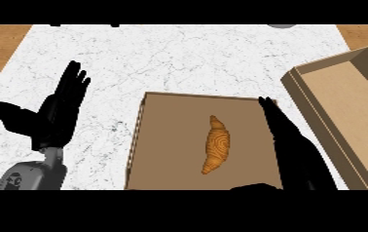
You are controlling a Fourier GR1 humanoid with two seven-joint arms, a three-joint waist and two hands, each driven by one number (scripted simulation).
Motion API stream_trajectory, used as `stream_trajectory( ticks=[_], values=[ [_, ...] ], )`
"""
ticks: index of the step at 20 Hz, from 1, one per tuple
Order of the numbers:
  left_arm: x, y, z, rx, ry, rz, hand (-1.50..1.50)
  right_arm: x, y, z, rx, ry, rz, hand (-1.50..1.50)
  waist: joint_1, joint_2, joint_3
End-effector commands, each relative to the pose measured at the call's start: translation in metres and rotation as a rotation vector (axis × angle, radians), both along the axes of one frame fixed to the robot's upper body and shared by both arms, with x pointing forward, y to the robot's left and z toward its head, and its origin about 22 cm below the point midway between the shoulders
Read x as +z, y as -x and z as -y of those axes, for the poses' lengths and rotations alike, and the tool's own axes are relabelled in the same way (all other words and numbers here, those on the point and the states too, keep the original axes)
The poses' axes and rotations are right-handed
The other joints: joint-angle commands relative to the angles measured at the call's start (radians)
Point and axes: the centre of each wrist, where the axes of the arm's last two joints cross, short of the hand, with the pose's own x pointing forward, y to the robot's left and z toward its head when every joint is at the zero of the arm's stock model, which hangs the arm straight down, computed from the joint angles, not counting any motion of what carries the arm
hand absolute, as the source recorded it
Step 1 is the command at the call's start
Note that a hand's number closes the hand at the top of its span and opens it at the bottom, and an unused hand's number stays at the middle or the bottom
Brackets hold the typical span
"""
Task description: Pick the croissant from the tray and place it in the cardboard box
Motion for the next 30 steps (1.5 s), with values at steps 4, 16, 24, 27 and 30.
stream_trajectory(
  ticks=[4,16,24,27,30],
  values=[
    [-0.001,0.014,-0.004,0.007,-0.016,-0.002,0.00,0.001,-0.028,-0.033,-0.117,-0.009,-0.147,-1.50,-0.003,0.000,0.002],
    [0.019,0.012,-0.002,0.004,-0.015,-0.006,0.00,-0.041,-0.028,-0.056,-0.158,0.010,-0.148,-1.50,-0.011,-0.001,0.003],
    [-0.002,0.008,-0.006,0.010,-0.002,0.003,0.00,-0.062,-0.036,-0.052,-0.152,0.009,-0.165,-1.50,-0.014,0.001,0.003],
    [-0.006,0.003,0.000,0.030,-0.009,-0.002,0.00,-0.062,-0.043,-0.044,-0.174,0.066,-0.176,-1.50,-0.017,0.001,0.003],
    [-0.008,0.008,-0.002,0.014,-0.004,-0.001,0.00,-0.064,-0.046,-0.065,-0.188,0.075,-0.182,-1.50,-0.011,0.001,0.003]
  ],
)
